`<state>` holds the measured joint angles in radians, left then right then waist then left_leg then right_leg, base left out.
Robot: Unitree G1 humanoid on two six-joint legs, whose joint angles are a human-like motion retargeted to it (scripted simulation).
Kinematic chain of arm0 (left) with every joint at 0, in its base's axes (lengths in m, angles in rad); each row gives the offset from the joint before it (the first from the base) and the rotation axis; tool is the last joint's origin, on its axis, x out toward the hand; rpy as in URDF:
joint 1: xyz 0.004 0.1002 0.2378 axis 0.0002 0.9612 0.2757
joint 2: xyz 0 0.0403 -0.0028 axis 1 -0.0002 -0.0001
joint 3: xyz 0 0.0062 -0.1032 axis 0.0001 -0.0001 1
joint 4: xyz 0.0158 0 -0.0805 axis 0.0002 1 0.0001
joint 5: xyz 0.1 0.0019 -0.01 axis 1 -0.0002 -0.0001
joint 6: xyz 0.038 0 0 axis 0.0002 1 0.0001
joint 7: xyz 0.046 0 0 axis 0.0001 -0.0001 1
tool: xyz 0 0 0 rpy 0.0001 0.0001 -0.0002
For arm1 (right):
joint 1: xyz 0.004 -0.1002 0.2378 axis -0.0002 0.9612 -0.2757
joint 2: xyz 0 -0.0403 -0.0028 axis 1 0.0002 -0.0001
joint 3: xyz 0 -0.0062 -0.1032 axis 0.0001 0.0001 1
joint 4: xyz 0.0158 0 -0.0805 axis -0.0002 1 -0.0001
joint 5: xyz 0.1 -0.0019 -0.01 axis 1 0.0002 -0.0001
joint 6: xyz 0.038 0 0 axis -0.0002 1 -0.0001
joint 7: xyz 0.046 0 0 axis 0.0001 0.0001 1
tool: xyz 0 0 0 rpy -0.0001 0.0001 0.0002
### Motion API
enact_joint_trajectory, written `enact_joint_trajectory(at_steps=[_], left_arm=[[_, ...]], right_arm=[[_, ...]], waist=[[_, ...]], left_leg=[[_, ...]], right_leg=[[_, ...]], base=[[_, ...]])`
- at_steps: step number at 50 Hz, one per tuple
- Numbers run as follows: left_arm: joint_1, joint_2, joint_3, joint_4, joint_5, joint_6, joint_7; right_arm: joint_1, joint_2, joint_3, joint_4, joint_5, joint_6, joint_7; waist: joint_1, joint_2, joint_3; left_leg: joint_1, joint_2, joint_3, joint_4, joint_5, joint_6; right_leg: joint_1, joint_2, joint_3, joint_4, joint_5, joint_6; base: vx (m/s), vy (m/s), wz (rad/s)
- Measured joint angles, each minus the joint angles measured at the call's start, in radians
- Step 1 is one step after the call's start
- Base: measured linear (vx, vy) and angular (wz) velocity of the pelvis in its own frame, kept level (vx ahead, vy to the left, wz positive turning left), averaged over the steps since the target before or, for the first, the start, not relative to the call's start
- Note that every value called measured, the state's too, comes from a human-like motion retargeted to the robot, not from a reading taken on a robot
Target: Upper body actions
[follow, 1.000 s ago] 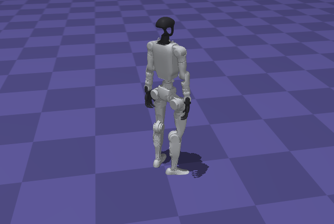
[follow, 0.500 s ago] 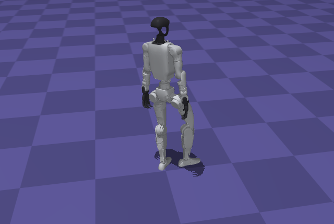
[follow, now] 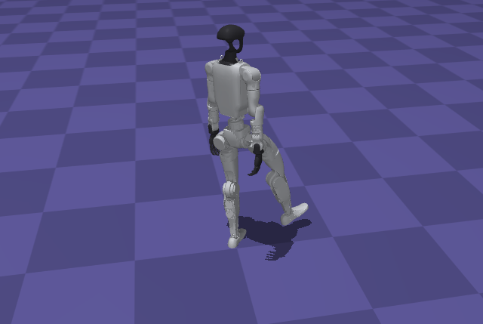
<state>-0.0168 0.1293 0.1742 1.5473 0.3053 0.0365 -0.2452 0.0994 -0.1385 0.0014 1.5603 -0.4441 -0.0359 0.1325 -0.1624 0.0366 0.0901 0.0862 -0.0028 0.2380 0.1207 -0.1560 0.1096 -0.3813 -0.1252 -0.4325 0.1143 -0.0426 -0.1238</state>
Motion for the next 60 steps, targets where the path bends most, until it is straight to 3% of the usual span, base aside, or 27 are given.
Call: enact_joint_trajectory(at_steps=[7,10,12,15,17,20,23,30,40,60], left_arm=[[0.089,-0.006,0.049,0.090,0.034,0.026,-0.003],[0.127,-0.006,0.084,0.124,0.041,0.038,-0.005],[0.151,-0.006,0.098,0.139,0.037,0.044,-0.006],[0.178,-0.001,0.117,0.153,0.030,0.055,-0.010],[0.184,0.010,0.125,0.153,0.029,0.067,-0.011],[0.175,0.021,0.123,0.151,0.021,0.077,-0.001],[0.153,0.007,0.126,0.114,-0.003,0.070,0.010],[0.067,-0.032,0.093,0.031,-0.032,0.034,-0.036],[0.019,-0.070,0.011,-0.067,-0.003,-0.016,-0.026],[0.149,-0.033,0.095,0.047,-0.034,0.008,0.035]], right_arm=[[-0.028,-0.022,0.052,-0.056,-0.172,0.054,-0.026],[-0.057,-0.033,0.082,-0.077,-0.261,0.056,-0.036],[-0.069,-0.034,0.092,-0.100,-0.291,0.051,-0.015],[-0.078,-0.026,0.103,-0.139,-0.280,0.037,0.037],[-0.077,-0.014,0.104,-0.161,-0.241,0.025,0.072],[-0.072,0.003,0.099,-0.174,-0.186,0.016,0.105],[-0.078,0.007,0.100,-0.177,-0.165,0.018,0.128],[-0.071,-0.016,0.100,-0.133,-0.205,0.027,0.090],[-0.046,-0.045,0.029,0.038,-0.162,0.114,0.047],[-0.067,-0.023,0.028,-0.089,-0.178,0.078,0.103]], waist=[[0.024,-0.005,-0.085],[0.149,-0.027,-0.124],[0.156,-0.036,-0.137],[0.159,-0.044,-0.151],[0.170,-0.050,-0.151],[0.204,-0.050,-0.167],[0.209,-0.045,-0.169],[0.132,-0.014,-0.167],[0.154,-0.005,-0.181],[0.102,0.006,-0.187]], left_leg=[[-0.029,-0.022,0.023,-0.015,-0.011,-0.021],[-0.033,-0.041,0.142,-0.034,-0.029,-0.037],[-0.043,-0.054,0.150,-0.034,-0.034,-0.045],[-0.048,-0.060,0.165,-0.034,-0.040,-0.058],[-0.038,-0.054,0.181,-0.036,-0.043,-0.073],[-0.043,-0.032,0.216,-0.043,-0.039,-0.093],[-0.055,-0.008,0.234,-0.045,-0.027,-0.109],[-0.073,0.041,0.219,-0.048,0.007,-0.133],[-0.072,0.067,0.214,-0.055,0.045,-0.162],[-0.133,0.127,0.252,0.045,0.189,-0.201]], right_leg=[[0.243,-0.038,-0.107,0.056,0.071,0.068],[0.290,-0.035,0.010,0.088,0.084,0.099],[0.345,-0.040,0.021,0.061,0.048,0.198],[0.420,-0.043,-0.115,-0.024,-0.037,0.235],[0.441,-0.035,-0.223,-0.104,0.012,0.233],[0.412,-0.016,-0.137,-0.109,0.014,0.235],[0.371,0.007,-0.069,-0.081,-0.010,0.194],[0.393,0.048,-0.114,-0.098,-0.035,0.167],[0.403,0.080,-0.105,-0.102,-0.057,0.130],[0.365,0.134,0.012,-0.098,-0.076,0.055]], base=[[0.04,-0.09,-0.29],[-0.02,-0.11,-2.01],[-0.06,-0.19,-0.98],[-0.07,-0.24,-0.43],[-0.05,-0.22,-0.46],[-0.10,-0.25,-0.56],[-0.15,-0.28,-0.18],[-0.13,-0.20,0.45],[-0.03,-0.13,0.08],[-0.13,-0.14,-0.04]])
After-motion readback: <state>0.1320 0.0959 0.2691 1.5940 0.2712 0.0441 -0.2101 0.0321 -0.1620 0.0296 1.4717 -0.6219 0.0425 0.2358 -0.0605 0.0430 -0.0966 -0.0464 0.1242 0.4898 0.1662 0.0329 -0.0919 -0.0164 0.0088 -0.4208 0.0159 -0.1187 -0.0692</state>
